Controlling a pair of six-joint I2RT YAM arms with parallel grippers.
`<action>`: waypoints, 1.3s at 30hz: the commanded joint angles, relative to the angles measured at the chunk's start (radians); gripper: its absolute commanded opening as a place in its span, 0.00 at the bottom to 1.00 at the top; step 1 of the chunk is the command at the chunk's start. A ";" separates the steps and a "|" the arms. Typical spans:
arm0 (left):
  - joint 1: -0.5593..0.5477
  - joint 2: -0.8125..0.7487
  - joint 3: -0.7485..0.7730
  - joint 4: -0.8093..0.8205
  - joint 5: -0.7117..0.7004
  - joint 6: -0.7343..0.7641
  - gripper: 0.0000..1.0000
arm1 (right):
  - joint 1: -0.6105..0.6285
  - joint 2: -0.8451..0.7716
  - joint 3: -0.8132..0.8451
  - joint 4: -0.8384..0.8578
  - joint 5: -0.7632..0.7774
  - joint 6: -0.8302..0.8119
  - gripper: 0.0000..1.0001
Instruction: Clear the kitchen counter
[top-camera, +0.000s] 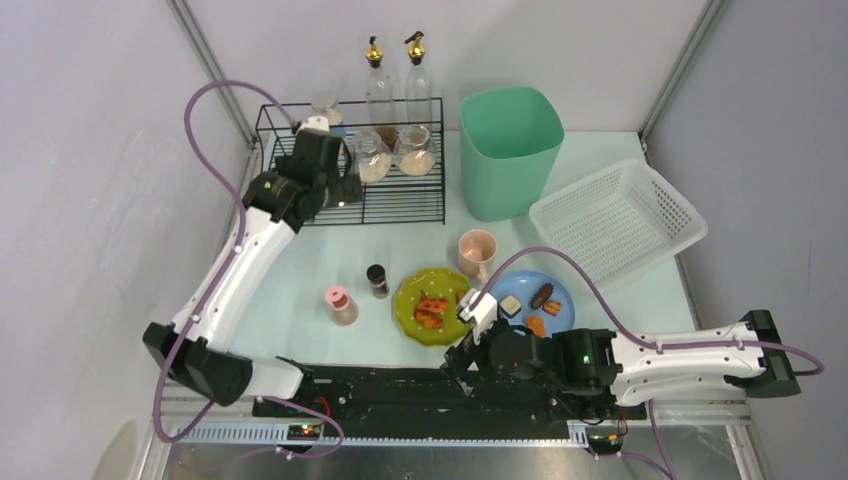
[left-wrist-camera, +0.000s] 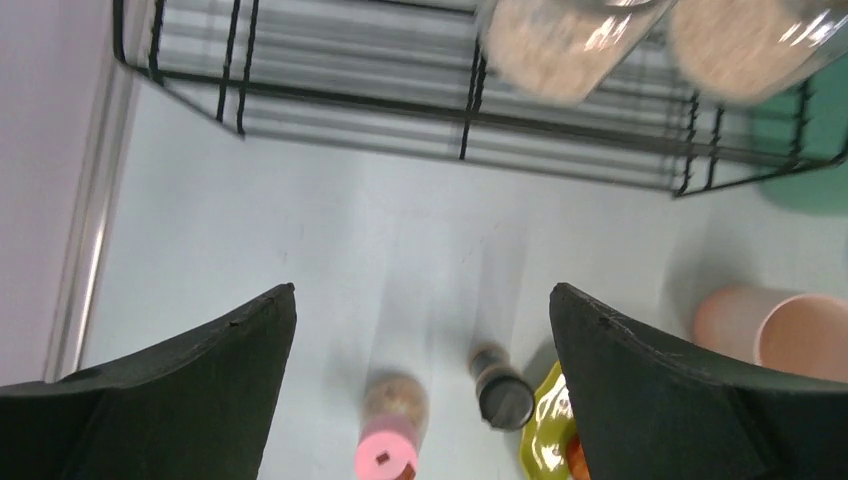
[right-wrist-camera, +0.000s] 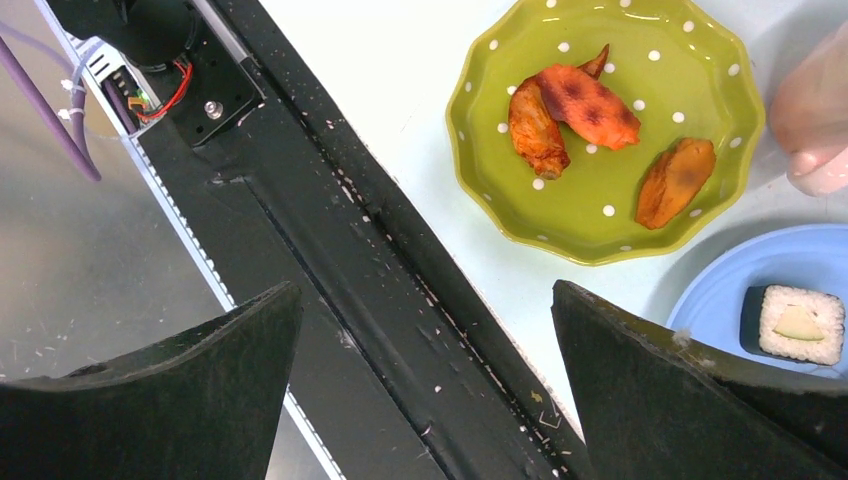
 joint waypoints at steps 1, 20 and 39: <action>-0.015 -0.130 -0.161 0.052 -0.057 -0.120 1.00 | 0.004 0.023 0.032 0.045 0.001 -0.015 1.00; -0.015 -0.355 -0.789 0.116 -0.026 -0.534 1.00 | 0.011 0.156 0.112 0.064 -0.037 -0.019 1.00; -0.016 -0.404 -0.925 0.205 0.135 -0.505 0.83 | 0.029 0.206 0.133 0.066 -0.028 -0.009 1.00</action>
